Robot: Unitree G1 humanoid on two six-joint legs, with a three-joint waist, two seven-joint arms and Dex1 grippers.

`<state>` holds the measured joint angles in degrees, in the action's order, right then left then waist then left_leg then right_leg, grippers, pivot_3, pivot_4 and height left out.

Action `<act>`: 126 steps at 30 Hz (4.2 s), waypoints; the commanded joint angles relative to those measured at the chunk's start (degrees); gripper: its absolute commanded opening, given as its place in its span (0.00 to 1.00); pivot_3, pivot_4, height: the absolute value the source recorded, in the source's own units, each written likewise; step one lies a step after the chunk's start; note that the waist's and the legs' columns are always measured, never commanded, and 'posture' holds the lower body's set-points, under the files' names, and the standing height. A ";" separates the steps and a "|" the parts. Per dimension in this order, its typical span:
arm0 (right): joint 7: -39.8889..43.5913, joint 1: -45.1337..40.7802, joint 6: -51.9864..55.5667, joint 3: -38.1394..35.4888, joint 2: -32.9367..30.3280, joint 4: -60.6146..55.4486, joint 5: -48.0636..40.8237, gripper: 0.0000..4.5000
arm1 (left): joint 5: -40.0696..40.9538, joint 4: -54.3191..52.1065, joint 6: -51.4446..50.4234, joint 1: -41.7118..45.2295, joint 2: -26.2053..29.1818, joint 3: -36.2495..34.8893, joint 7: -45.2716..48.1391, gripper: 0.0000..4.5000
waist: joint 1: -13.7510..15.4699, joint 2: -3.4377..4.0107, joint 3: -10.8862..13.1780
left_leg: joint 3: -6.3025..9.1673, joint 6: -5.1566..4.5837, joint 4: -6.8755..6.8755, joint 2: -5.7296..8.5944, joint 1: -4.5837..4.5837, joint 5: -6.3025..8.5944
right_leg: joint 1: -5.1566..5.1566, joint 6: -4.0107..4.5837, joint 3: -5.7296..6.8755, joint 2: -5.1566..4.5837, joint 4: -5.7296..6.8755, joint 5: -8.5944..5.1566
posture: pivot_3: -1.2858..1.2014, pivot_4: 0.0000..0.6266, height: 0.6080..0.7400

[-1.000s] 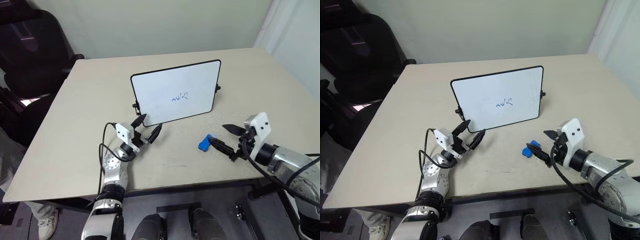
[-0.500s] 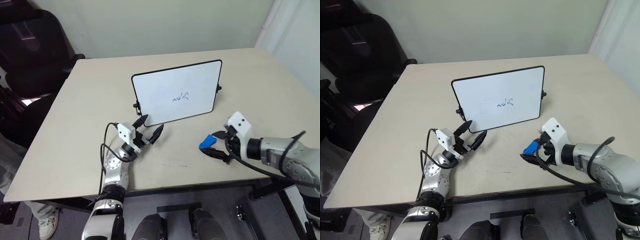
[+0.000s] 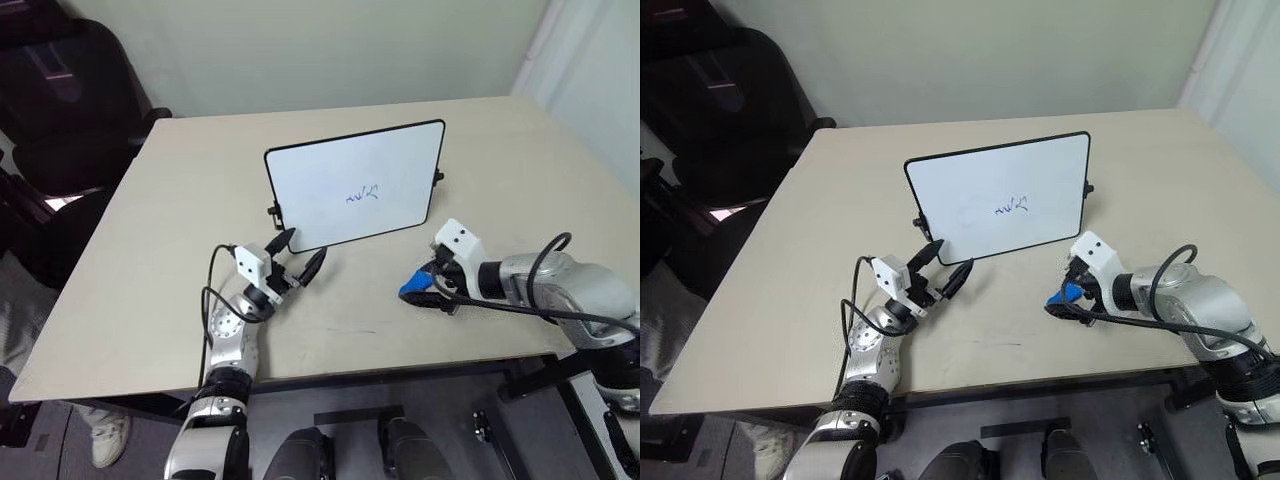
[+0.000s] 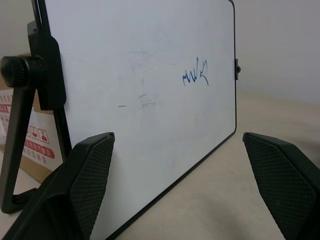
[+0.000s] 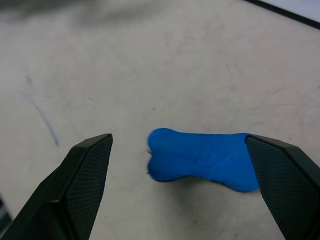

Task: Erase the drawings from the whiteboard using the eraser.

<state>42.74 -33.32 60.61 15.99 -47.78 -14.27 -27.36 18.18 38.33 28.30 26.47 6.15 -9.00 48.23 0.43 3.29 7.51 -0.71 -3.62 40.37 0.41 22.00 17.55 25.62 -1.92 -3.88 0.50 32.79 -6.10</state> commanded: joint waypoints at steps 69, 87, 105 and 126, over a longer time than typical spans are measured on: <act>10.13 -5.20 -3.35 8.23 2.62 3.87 13.74 0.96 | 0.55 -0.75 0.52 -3.37 -1.78 0.89 -1.80 1.00 | -0.44 0.14 -0.10 | -0.04 -0.13 0.06 -0.01 -0.07 0.13 | -0.04 0.06 0.00 -0.04 0.08 -0.18 | 0.52 0.24 0.90; 3.61 -7.43 1.47 -8.47 8.93 -3.32 7.22 0.68 | 1.03 -2.15 0.05 -3.94 -1.20 0.59 -1.43 1.00 | -0.67 0.14 -0.08 | -0.04 -0.10 0.05 -0.01 -0.05 0.11 | -0.01 0.05 0.00 -0.02 0.08 -0.17 | 0.52 0.24 0.90; -24.84 -16.29 -18.65 -11.29 36.31 15.16 19.45 0.68 | 0.55 -0.36 -0.37 -1.55 0.83 0.02 -0.63 1.00 | -0.55 0.12 -0.09 | -0.01 0.06 -0.02 -0.07 0.16 0.00 | 0.43 0.75 0.10 -0.02 0.21 0.36 | 0.52 0.24 0.90; -27.84 -22.15 -12.32 -7.07 39.49 30.00 24.77 0.68 | 0.98 -4.16 -0.29 -4.64 1.16 0.33 -1.45 1.00 | -2.11 -0.16 0.02 | -0.06 0.20 0.20 -0.07 0.25 -0.11 | 0.56 0.62 0.10 0.01 0.19 0.47 | 0.52 0.24 0.90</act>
<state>15.93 -53.77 47.50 8.13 -8.91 14.63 -4.05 18.54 34.67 27.49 23.40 8.56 -9.15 47.10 -1.68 3.13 7.53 -0.77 -3.41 40.57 0.35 22.25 17.44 26.18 -1.30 -3.78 0.51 32.98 -5.63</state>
